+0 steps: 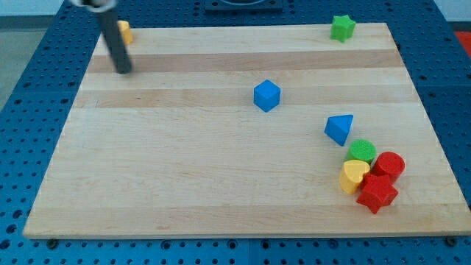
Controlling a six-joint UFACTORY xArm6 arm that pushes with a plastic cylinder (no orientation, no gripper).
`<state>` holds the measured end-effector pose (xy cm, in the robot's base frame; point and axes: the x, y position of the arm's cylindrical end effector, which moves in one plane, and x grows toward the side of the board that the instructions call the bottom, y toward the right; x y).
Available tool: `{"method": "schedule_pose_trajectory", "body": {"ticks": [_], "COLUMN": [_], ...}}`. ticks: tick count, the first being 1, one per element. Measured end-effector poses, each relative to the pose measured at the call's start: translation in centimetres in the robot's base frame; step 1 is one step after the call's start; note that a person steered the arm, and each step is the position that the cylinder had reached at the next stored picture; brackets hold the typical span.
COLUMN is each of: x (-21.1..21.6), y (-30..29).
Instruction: Place the hexagon to the top center
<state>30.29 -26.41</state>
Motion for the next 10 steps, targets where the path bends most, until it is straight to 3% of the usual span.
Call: {"method": "schedule_pose_trajectory", "body": {"ticks": [1, 4, 7, 10], "x": [-2.0, -10.3, -10.3, -9.5], "y": [-4.0, -4.0, 1.7, 3.5]}}
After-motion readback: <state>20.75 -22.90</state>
